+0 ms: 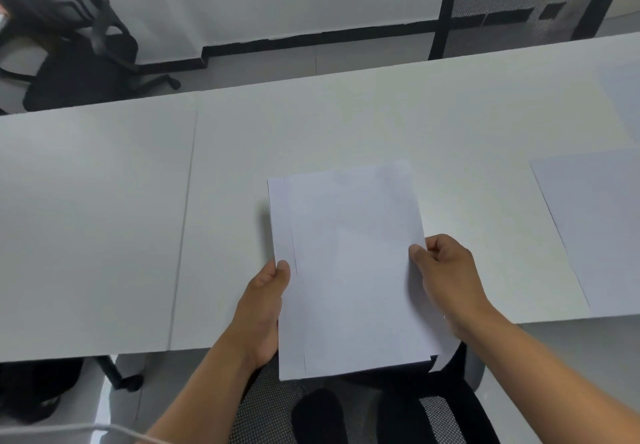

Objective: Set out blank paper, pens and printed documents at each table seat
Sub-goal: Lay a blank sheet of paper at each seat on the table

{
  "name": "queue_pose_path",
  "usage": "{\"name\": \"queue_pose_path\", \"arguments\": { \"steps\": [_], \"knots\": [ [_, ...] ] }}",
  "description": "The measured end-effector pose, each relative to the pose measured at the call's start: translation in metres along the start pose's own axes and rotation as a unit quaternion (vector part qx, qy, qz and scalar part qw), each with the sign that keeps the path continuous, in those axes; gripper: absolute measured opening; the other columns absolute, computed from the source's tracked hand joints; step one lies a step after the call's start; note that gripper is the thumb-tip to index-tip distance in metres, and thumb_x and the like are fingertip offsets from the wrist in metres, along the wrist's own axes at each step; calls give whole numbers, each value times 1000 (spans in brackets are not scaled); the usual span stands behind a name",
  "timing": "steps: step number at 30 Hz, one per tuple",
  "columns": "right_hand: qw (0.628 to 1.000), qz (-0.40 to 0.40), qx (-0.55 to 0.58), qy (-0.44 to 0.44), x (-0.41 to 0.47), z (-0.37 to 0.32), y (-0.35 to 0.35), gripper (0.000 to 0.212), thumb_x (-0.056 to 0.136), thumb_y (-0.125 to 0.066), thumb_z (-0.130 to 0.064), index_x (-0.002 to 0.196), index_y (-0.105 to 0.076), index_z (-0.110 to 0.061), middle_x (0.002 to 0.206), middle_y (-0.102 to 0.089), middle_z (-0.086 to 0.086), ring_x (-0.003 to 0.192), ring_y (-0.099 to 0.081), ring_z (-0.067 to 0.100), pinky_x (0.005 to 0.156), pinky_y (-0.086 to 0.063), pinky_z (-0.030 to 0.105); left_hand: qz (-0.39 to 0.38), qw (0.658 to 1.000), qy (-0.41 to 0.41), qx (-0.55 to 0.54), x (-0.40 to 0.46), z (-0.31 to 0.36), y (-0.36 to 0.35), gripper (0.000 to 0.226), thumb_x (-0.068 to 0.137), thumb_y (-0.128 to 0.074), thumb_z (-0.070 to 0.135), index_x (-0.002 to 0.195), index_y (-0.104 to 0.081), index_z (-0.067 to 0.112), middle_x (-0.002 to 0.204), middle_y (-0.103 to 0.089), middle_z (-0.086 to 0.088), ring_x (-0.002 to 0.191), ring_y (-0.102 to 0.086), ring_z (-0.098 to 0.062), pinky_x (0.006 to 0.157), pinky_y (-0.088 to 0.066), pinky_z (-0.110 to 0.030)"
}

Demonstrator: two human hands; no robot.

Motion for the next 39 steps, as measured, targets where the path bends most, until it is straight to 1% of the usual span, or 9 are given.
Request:
{"name": "queue_pose_path", "arguments": {
  "steps": [4, 7, 12, 16, 21, 26, 32, 35, 39],
  "knots": [
    [997, 22, -69, 12, 6, -1, -1, 28, 101, -65, -35, 81, -53, -19, 70, -56, -8, 61, -48, 17, 62, -40, 36, -4, 1000, -5, 9, 7, 7, 10, 36, 119, -45, 39, 141, -72, 29, 140, -76, -4, 127, -75, -28, 89, -68, -42],
    [992, 46, -113, 14, 11, -3, 2, 25, 101, -62, -33, 83, -54, -17, 76, -60, -4, 66, -52, 20, 60, -39, 35, 10, 1000, -13, 8, 10, 13, 20, 34, 118, -47, 38, 139, -73, 29, 137, -78, -4, 124, -76, -27, 87, -68, -41],
    [986, 77, -147, 11, 22, 1, 9, 22, 103, -60, -27, 87, -56, -13, 82, -64, 4, 72, -58, 23, 59, -41, 36, 35, 999, -7, 1, 12, 18, 42, 34, 117, -50, 41, 134, -77, 29, 138, -77, -6, 127, -75, -32, 108, -58, -56],
    [978, 96, -182, 19, 27, 4, 14, 22, 105, -57, -23, 86, -53, -12, 82, -63, 6, 74, -58, 26, 60, -41, 37, 42, 999, -8, 1, 10, 23, 52, 35, 116, -50, 42, 138, -74, 29, 138, -77, -4, 126, -75, -30, 105, -58, -54],
    [970, 127, -208, 26, 31, 3, 21, 25, 104, -55, -17, 80, -49, -10, 78, -59, 7, 73, -55, 29, 60, -38, 39, 47, 999, -6, 6, 11, 29, 58, 36, 116, -50, 43, 140, -72, 29, 138, -77, -4, 126, -75, -32, 111, -55, -61],
    [962, 145, -232, 23, 35, 2, 28, 27, 103, -54, -15, 78, -48, -9, 77, -59, 10, 77, -55, 37, 63, -41, 40, 43, 999, -8, 6, 8, 33, 63, 38, 114, -51, 45, 143, -70, 30, 140, -76, -4, 129, -73, -33, 113, -54, -62],
    [956, 139, -259, 25, 38, 2, 25, 31, 103, -54, -14, 74, -45, -10, 73, -56, 11, 76, -53, 39, 62, -37, 40, 27, 1000, -10, -7, 5, 35, 65, 40, 112, -54, 45, 145, -70, 30, 144, -74, -6, 132, -71, -34, 117, -50, -63],
    [954, 142, -264, 28, 37, 3, 22, 28, 103, -55, -14, 76, -48, -7, 76, -57, 12, 80, -54, 41, 64, -40, 42, 22, 1000, -12, -9, 5, 34, 65, 42, 108, -58, 46, 144, -71, 29, 145, -74, -7, 133, -71, -35, 117, -50, -63],
    [950, 153, -268, 39, 36, 1, 21, 22, 101, -57, -12, 81, -50, -4, 85, -58, 15, 85, -52, 40, 68, -38, 42, 13, 1000, -11, -19, 4, 29, 60, 41, 104, -62, 46, 140, -74, 30, 145, -74, -6, 131, -72, -33, 109, -58, -57]
  ]
}}
Point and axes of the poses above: each hand's wrist, its own x-axis towards the middle knuckle, its own y-axis out of the back of the hand, z = x × y, the point moved 7 cm from there along x, towards the middle knuckle
